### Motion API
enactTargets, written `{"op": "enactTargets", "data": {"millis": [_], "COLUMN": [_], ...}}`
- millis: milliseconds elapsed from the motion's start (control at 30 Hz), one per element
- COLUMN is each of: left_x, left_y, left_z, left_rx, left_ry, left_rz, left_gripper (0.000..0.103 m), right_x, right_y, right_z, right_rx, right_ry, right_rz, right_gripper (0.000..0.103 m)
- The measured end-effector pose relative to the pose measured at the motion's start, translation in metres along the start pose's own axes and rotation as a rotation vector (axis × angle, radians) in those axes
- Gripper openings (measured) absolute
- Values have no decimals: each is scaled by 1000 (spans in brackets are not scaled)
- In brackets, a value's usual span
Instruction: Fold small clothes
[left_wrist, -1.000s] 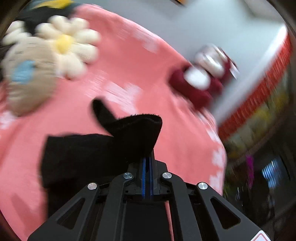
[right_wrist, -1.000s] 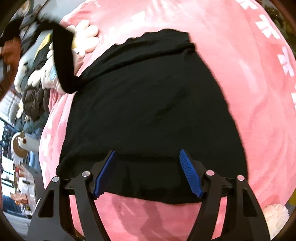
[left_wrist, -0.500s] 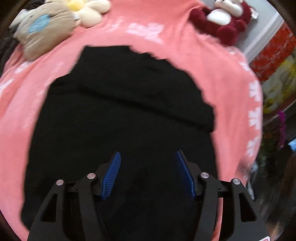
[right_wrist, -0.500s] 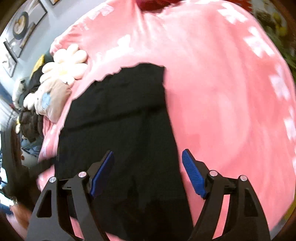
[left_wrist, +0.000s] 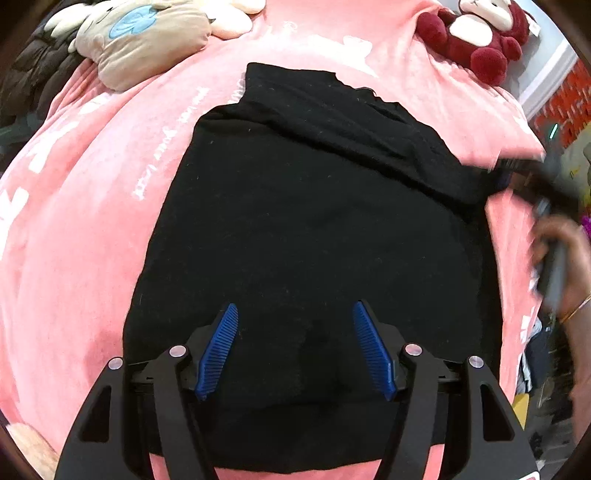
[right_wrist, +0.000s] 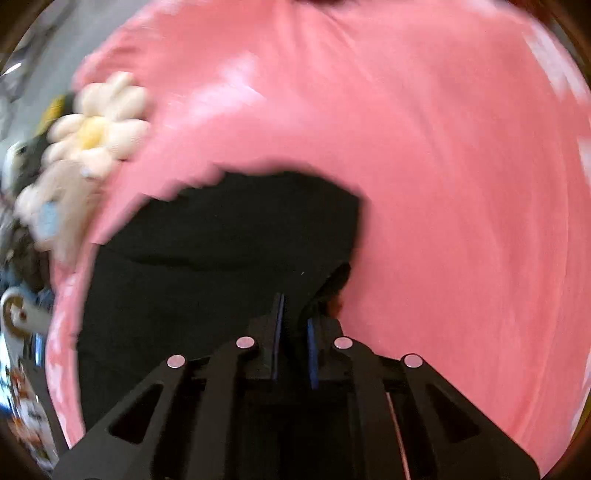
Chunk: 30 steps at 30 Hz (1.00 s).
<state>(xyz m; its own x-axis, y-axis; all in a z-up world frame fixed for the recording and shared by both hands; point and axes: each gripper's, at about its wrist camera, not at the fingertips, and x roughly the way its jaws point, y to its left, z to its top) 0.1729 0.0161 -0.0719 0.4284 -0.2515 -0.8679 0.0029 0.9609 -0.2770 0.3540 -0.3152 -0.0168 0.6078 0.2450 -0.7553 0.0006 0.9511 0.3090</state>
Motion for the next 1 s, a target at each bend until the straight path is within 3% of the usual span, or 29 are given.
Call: {"op": "enactTargets", "data": {"millis": [67,133,167,233,300,333,433,500,533,567,633,833,900,933,967,1000], "left_x": [2,3,3,2,-1,-2,-5,-4,-3,-3,-5,-9,-8,-8,-8,-8], "left_y": [2,4,7,9,10,11,16,19,20,22,25,33,30,29,27,24], "left_z": [4,8,10,15,20,23,28,29,29,28,25,7,0,-2,-4,-7], "left_rx": [-3,-13,-25,-45,-58,-61,-64,-66,-66,-67,-74,-92,-87,-86,-87,-87], "left_ry": [-11,-13,-16,-24,-36,-40,-61,-60,-55,-48,-44,-23,-10,-2,6,16], "left_rz": [4,9,6,5,1,2,12,17,23,28,29,26,34,34,33,29], "left_gripper": [63,63,63,63,64,66,69,69,69,69,69,69,69,69,69,69], "right_x": [-34,-61,-58,-27,23,34,25,16,5,-3,-18,-43,-51,-54,-59,-71], "right_y": [24,35,30,11,-27,-42,-56,-59,-59,-55,-57,-60,-55,-53,-52,-50], "right_z": [26,45,46,38,10,-6,-35,-44,-54,-60,-82,-188,-207,-208,-207,-205], "right_rx": [-42,-78,-79,-82,-41,-9,35,31,33,29,17,4,-14,-19,-3,10], "right_ry": [-110,-208,-204,-113,72,123,109,105,86,78,100,298,285,286,296,281], "right_rz": [85,95,68,-56,-214,-246,-222,-226,-209,-202,-183,-123,-128,-118,-104,-98], "right_gripper": [2,2,2,3,6,6,11,31,49,60,61,61,53,31,1,2]}}
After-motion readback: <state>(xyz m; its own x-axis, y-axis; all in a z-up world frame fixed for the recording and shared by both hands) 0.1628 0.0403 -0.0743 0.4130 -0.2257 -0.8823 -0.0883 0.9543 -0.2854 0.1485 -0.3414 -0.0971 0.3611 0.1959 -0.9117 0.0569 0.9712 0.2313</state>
